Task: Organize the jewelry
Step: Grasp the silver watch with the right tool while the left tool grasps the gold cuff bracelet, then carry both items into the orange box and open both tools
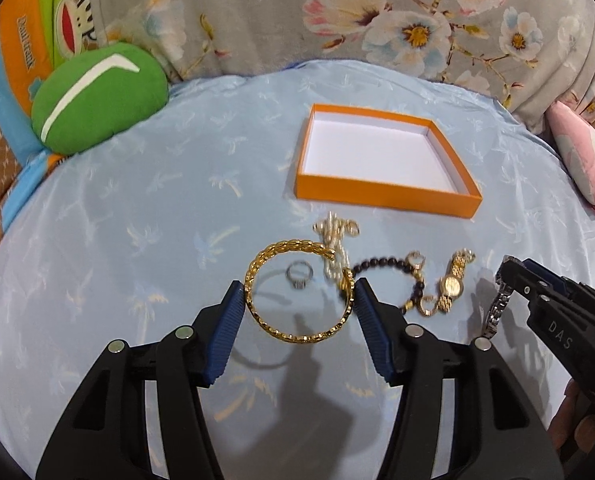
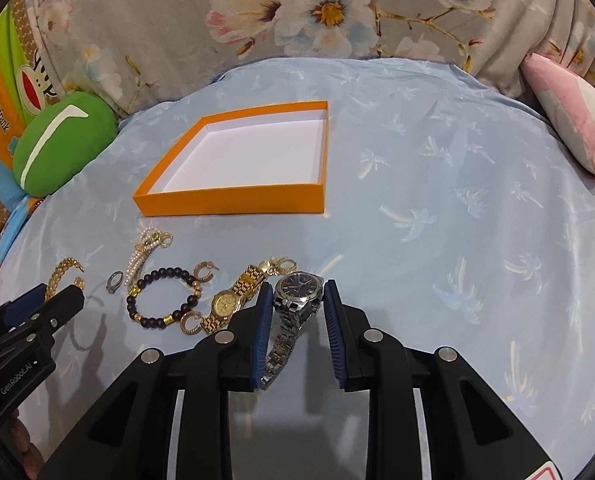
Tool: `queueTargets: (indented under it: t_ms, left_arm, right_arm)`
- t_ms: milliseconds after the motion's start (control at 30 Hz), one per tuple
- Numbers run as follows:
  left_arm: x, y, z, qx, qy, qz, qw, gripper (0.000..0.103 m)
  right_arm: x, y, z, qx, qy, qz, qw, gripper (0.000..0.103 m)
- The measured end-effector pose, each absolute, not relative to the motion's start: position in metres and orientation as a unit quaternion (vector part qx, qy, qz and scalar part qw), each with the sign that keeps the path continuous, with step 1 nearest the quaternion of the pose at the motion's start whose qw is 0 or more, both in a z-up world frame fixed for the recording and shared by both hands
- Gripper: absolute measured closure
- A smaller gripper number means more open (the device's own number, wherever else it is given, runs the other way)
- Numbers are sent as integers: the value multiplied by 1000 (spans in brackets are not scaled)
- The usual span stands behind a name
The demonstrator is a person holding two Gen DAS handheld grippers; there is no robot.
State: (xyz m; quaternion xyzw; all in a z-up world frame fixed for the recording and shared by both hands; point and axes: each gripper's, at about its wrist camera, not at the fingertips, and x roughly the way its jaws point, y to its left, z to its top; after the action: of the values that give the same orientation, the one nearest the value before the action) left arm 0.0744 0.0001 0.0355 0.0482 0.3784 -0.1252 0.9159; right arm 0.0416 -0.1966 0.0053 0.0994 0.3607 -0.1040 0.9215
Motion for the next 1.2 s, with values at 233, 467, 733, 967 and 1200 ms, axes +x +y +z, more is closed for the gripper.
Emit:
queueTargets:
  t_ms: [233, 467, 733, 967, 1200]
  left_arm:
    - [119, -22, 54, 61, 361, -136, 921, 48]
    - [184, -56, 65, 72, 345, -139, 926, 48]
    - [256, -95, 60, 78, 341, -134, 927, 48]
    - [308, -121, 35, 73, 382, -141, 910, 48]
    - [329, -133, 20, 76, 404, -145, 900, 48]
  right_arm:
    - [85, -219, 27, 105, 347, -85, 928, 79]
    - [151, -234, 43, 90, 333, -72, 936, 79]
    - [228, -248, 47, 75, 331, -70, 938, 79]
    - [279, -259, 33, 65, 369, -64, 925, 79]
    - [302, -266, 22, 57, 394, -66, 915, 78]
